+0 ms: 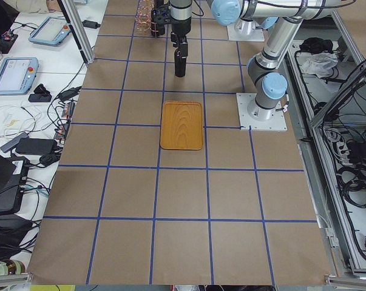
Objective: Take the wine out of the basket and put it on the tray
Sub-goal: 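Open the right gripper and raise it back to the rack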
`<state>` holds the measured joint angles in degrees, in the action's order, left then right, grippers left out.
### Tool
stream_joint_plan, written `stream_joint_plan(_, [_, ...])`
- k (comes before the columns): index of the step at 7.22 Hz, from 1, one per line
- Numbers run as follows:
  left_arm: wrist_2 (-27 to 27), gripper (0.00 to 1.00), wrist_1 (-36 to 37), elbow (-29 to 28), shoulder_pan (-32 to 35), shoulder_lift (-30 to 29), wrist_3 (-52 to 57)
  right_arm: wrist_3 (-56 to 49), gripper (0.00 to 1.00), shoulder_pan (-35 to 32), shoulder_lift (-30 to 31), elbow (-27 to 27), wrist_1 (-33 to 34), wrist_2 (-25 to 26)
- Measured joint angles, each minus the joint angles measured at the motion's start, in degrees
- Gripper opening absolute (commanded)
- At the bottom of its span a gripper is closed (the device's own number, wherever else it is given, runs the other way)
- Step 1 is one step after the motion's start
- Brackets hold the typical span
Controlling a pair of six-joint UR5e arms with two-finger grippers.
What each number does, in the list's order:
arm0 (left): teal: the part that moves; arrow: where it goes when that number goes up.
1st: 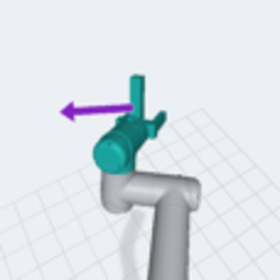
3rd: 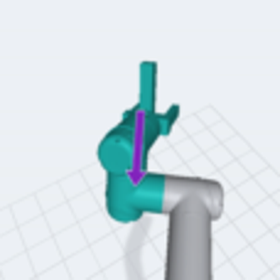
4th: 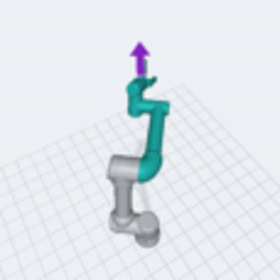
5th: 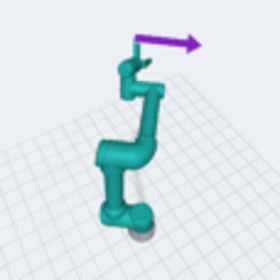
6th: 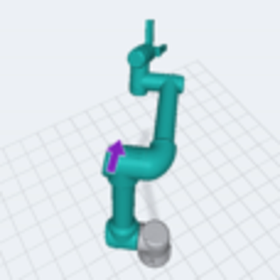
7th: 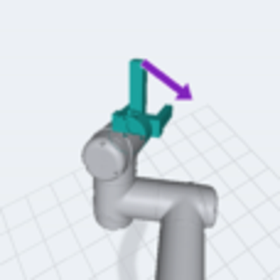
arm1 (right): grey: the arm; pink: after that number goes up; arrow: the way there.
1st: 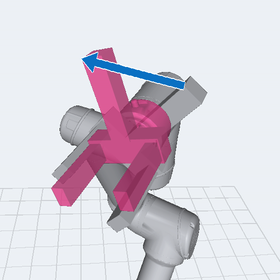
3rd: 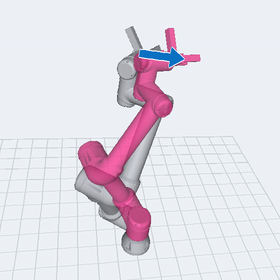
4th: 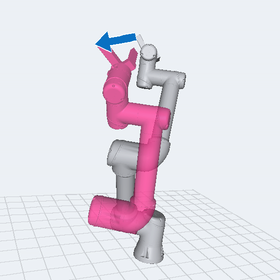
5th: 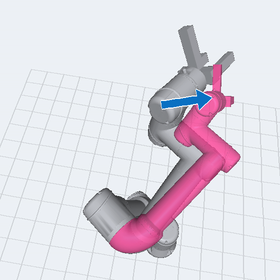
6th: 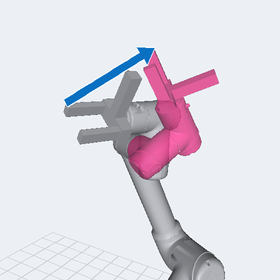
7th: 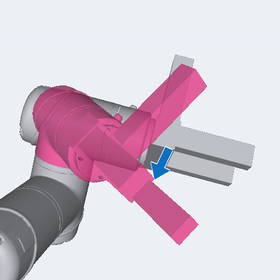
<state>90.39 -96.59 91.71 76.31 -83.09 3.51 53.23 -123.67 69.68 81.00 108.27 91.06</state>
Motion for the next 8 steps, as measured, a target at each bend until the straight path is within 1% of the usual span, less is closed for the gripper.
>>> stream_joint_plan(2, [-0.11,1.0,0.18,0.02,0.48,-0.64,-0.03,-3.6,1.0,1.07,2.03,-0.31,-0.59,0.35])
stream_joint_plan(3, [-0.19,1.0,0.3,-0.11,0.76,-0.81,-0.02,-7.68,1.0,2.99,3.97,-0.39,-2.58,0.38])
stream_joint_plan(4, [-0.23,1.0,0.4,-0.35,1.25,-0.8,0.0,-13.16,1.0,6.9,6.51,-0.4,-5.97,0.3])
stream_joint_plan(5, [-0.21,1.0,0.51,-0.48,2.41,-0.88,-0.22,-19.8,1.0,12.23,9.32,-0.41,-8.99,0.13])
stream_joint_plan(8, [-0.32,1.0,3.2,-0.52,10.24,-2.17,-0.97,-40.25,1.0,29.44,16.25,-0.18,-15.0,-0.24])
